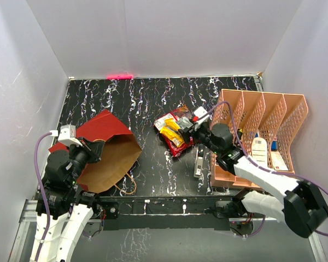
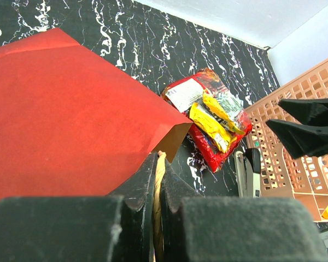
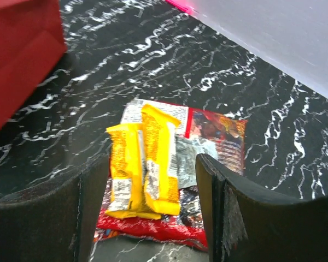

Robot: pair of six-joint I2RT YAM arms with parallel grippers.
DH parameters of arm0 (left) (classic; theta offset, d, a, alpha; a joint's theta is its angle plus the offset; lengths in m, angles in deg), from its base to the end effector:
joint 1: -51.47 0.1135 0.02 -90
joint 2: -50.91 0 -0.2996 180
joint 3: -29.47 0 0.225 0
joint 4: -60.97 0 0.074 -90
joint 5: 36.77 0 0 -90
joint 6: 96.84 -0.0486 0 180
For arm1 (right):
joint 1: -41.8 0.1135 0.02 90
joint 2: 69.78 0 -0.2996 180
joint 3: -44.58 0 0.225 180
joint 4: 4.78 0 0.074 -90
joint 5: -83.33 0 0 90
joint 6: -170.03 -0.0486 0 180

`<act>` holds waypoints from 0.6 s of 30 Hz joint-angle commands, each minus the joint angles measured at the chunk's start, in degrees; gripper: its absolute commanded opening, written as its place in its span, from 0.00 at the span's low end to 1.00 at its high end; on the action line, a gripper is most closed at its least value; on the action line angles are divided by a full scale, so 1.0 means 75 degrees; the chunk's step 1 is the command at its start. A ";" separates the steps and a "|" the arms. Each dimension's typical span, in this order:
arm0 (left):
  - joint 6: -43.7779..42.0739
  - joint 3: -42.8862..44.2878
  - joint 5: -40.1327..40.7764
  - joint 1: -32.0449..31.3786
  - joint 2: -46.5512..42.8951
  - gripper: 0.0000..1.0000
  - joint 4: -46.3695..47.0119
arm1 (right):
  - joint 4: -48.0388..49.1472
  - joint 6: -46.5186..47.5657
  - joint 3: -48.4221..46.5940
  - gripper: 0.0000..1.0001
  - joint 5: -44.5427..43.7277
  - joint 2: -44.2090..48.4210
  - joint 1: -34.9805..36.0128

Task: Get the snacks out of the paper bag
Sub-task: Place the snack at the center of the board, then take out the snack from the paper bag.

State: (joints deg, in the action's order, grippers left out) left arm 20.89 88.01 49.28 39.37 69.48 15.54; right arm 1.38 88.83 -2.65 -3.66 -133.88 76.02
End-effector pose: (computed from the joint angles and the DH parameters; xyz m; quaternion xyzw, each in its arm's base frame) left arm 0.0290 -0.0096 0.3418 -0.0776 0.7358 -0.2530 0.6233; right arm 0.1845 0.1286 0.2949 -0.2978 0.7100 0.1601 0.6177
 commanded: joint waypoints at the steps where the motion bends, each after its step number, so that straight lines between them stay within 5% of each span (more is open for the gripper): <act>1: 0.0018 -0.0015 -0.0066 0.0020 -0.0010 0.00 0.0229 | -0.0438 -0.0483 0.0466 0.67 0.1036 0.0892 0.0034; 8: 0.0018 -0.0019 -0.0072 0.0020 0.0029 0.00 0.0224 | 0.1109 -0.1100 0.1506 0.68 0.1635 0.0982 0.1559; 12: 0.0018 -0.0015 -0.0086 0.0023 0.0067 0.00 0.0224 | 0.1755 0.0123 0.1126 0.69 0.1003 0.0062 0.3285; 18: 0.0018 0.0006 -0.0026 0.0030 0.0047 0.00 0.0186 | 0.1208 0.2242 -0.0754 0.69 0.1424 -0.1678 0.4269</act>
State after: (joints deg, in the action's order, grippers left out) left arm 20.89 88.01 49.28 39.37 69.52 15.52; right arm 7.02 93.55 1.87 6.00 -141.83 105.68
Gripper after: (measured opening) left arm 0.008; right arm 0.690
